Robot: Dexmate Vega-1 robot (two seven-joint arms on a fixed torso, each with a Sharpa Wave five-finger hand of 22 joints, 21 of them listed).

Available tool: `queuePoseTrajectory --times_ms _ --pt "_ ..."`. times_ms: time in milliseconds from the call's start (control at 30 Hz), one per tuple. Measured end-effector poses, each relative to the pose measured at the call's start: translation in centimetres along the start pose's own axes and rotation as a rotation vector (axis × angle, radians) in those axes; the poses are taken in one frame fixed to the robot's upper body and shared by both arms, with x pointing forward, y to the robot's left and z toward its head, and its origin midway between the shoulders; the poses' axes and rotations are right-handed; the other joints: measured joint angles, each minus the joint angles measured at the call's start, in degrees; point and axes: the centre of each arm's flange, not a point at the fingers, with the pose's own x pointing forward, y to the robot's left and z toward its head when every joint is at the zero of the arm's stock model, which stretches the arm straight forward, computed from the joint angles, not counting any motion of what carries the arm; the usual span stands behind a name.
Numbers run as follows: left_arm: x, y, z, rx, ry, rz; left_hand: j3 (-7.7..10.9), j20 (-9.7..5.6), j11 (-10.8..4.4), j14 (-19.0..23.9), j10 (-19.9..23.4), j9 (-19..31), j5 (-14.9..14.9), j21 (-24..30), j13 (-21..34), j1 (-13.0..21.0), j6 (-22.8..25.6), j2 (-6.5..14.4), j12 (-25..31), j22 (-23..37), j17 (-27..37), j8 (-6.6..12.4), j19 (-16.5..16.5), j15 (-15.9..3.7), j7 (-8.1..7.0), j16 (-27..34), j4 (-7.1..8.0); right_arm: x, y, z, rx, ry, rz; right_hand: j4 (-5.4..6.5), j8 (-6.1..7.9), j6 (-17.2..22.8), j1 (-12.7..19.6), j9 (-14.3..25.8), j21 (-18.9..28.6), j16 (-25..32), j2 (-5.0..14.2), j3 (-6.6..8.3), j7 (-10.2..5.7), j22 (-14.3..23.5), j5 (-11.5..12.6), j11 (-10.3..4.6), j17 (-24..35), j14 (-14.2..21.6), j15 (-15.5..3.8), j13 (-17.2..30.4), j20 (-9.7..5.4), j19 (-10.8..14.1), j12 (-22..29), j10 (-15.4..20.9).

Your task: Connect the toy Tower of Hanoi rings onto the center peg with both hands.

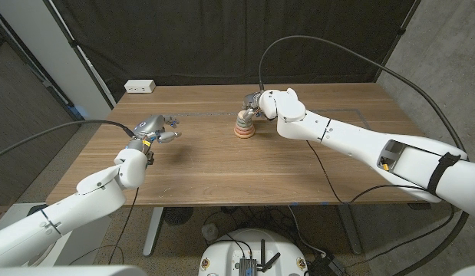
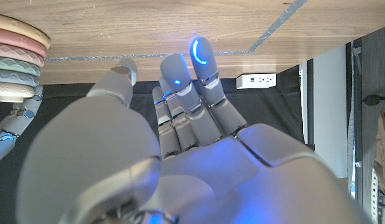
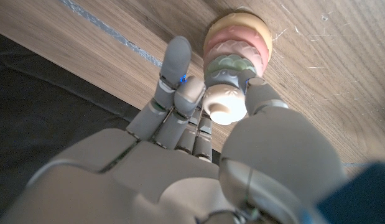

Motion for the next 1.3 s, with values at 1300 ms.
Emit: queuePoseTrajectory --times_ms 1300 --pt "-0.8 1.8 1.3 0.033 -0.03 0.023 0.0 0.0 -0.56 0.0 -1.0 0.0 0.0 0.0 0.3 0.0 -0.8 0.0 -0.3 0.0 -0.2 -0.46 0.0 0.0 -0.2 0.0 0.0 -4.9 1.3 -4.2 0.112 0.096 -0.153 0.18 2.72 3.9 0.2 -0.1 -0.8 -1.4 0.2 0.18 -0.8 -0.3 -0.6 -0.99 0.2 0.2 -0.21 -1.6 0.53 -0.5 1.7 1.1"
